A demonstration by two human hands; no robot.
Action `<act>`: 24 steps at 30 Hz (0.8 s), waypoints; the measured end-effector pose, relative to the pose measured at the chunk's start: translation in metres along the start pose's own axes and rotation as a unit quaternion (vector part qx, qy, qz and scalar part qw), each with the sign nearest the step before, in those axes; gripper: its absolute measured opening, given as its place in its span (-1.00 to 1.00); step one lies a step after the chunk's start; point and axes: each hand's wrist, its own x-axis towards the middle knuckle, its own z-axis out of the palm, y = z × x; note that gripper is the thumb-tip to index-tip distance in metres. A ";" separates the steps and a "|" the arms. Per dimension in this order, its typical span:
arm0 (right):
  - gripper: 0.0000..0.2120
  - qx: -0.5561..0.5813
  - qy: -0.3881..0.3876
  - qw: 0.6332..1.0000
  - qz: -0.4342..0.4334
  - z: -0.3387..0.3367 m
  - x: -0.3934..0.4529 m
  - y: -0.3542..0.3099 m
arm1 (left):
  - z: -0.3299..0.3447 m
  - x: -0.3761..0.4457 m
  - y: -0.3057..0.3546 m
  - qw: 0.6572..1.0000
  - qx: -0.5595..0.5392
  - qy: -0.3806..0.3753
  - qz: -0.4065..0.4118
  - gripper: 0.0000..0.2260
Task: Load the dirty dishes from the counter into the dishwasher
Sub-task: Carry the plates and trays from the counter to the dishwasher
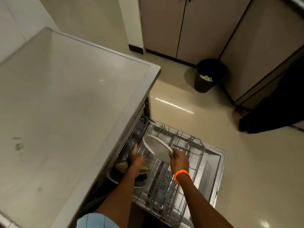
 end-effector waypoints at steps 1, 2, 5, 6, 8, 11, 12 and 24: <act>-0.81 -0.006 -0.008 1.000 -0.001 0.014 0.010 0.004 | 0.001 0.012 -0.002 1.000 0.006 0.012 0.007 -0.29; -0.80 -0.012 -0.016 1.000 -0.001 0.026 0.020 0.008 | 0.000 0.023 -0.002 0.999 0.015 0.022 0.017 -0.25; -0.78 -0.045 -0.051 0.997 -0.026 0.058 0.045 0.009 | 0.000 0.055 -0.006 0.997 0.055 0.034 0.053 -0.17; -0.77 -0.051 -0.059 0.996 -0.033 0.068 0.052 0.009 | -0.001 0.066 -0.008 0.996 0.067 0.033 0.056 -0.19; -0.76 -0.060 -0.065 0.995 -0.037 0.083 0.064 0.009 | -0.002 0.078 -0.010 0.995 0.074 0.040 0.062 -0.28; -0.76 -0.064 -0.066 0.995 -0.044 0.099 0.076 0.010 | -0.005 0.096 -0.016 0.992 0.093 0.043 0.070 -0.35; -0.75 -0.063 -0.066 0.995 -0.045 0.103 0.079 0.009 | -0.005 0.101 -0.017 0.992 0.100 0.040 0.068 -0.36; -0.76 -0.087 -0.110 0.989 -0.044 0.133 0.098 0.009 | -0.003 0.120 -0.034 0.989 0.094 0.088 0.068 -0.30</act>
